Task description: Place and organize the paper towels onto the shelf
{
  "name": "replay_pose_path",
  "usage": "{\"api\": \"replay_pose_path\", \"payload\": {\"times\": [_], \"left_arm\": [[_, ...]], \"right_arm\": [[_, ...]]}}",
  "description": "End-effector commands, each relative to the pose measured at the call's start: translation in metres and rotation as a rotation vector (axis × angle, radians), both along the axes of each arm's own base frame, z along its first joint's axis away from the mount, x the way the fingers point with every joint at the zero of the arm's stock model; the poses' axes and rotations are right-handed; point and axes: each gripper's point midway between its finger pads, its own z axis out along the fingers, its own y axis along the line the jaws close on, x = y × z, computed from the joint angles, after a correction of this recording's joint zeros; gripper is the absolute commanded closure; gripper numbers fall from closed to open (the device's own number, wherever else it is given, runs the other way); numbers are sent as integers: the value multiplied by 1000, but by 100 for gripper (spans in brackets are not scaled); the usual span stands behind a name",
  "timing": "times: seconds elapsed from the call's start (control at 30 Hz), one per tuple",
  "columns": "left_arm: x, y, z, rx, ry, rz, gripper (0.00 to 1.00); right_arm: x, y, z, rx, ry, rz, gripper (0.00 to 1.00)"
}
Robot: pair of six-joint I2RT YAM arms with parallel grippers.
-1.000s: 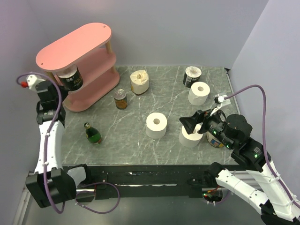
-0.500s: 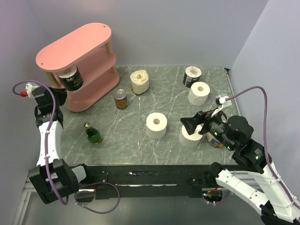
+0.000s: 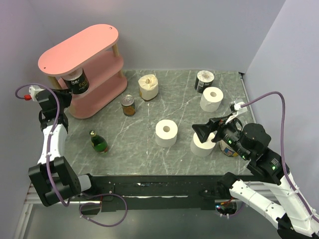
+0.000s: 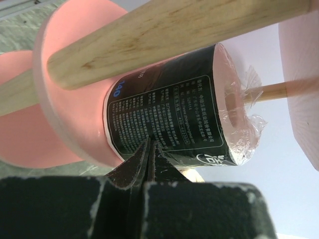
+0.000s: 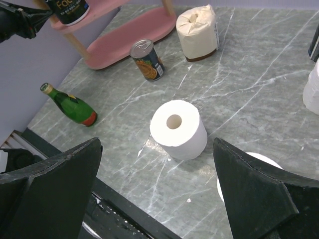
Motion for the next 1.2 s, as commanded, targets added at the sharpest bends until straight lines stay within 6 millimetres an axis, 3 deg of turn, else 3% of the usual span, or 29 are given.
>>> {"api": "replay_pose_path", "payload": {"times": [0.0, 0.67, 0.8, 0.83, 0.9, 0.97, 1.0, 1.03, 1.07, 1.1, 1.17], "left_arm": [[14, -2, 27, 7, -107, -35, 99], [51, -19, 23, 44, -102, -45, 99], [40, -22, 16, 43, -63, -49, 99], [33, -22, 25, 57, -76, -36, 99], [21, -23, 23, 60, -47, -28, 99], [7, -28, 33, 78, -49, -37, 91], [0, -33, 22, 67, -4, -54, 73], [-10, -38, 29, 85, -10, -68, 65], [-16, -43, 28, 86, 0, -86, 59], [-26, -47, 14, 76, 51, -100, 45], [-41, -57, 20, 119, 54, -130, 31]], "right_arm": [[4, -1, 20, 24, -67, -9, 0], [11, 5, 22, 16, -63, -4, 1], [13, 5, 24, 21, -62, -15, 0], [14, 5, 23, 19, -58, -20, 0], [18, 5, 25, 31, -61, -32, 0], [22, 6, 26, 36, -58, -44, 1], [26, 9, 27, 36, -50, -49, 1], [29, 8, 28, 33, -50, -66, 1], [33, 8, 29, 28, -50, -81, 1], [41, 9, 29, 13, -43, -100, 1], [54, 0, 30, -23, -42, -176, 1]]}}
